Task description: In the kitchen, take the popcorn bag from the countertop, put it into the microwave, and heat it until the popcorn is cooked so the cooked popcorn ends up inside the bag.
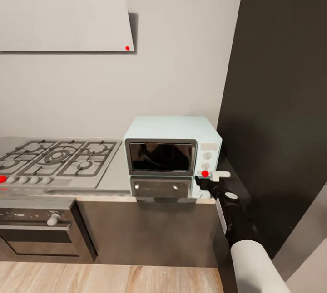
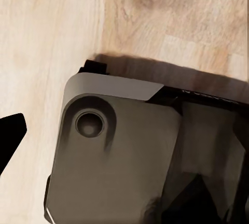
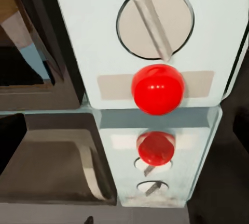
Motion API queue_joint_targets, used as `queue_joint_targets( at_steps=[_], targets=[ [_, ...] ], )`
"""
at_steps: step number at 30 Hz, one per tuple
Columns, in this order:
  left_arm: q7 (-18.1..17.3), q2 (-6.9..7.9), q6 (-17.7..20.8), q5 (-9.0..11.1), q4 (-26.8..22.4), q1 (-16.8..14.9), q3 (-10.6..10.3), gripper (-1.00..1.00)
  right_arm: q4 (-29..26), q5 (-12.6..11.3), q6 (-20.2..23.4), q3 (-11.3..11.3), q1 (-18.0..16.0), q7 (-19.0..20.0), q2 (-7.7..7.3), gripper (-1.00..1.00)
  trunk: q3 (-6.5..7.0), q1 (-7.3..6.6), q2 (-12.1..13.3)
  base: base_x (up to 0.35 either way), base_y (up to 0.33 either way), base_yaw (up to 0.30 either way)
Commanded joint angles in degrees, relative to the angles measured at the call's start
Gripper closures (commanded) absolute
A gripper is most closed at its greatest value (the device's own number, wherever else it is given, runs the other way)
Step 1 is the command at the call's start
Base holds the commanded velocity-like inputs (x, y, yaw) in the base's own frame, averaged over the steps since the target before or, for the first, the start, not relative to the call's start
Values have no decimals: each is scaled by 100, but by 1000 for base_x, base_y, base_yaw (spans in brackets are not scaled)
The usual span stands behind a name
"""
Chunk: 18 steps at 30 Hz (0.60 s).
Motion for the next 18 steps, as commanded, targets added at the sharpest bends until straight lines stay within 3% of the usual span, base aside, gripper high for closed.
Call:
queue_joint_targets(
  at_steps=[1,9,18],
  targets=[
    [-11,-1,-7,57,4,-4,-49,-100,-10,60,26,-38,-5,59,6,-100,-7,2,-5,164,0,0],
    [-4,-2,-7,59,4,-4,-50,-100,-8,67,29,-158,64,370,-251,-100,-7,2,-5,78,0,0],
    [-2,-2,-7,59,3,-4,-50,-100,131,99,44,-160,66,351,-304,-100,-7,2,-5,1,0,0]
  ],
)
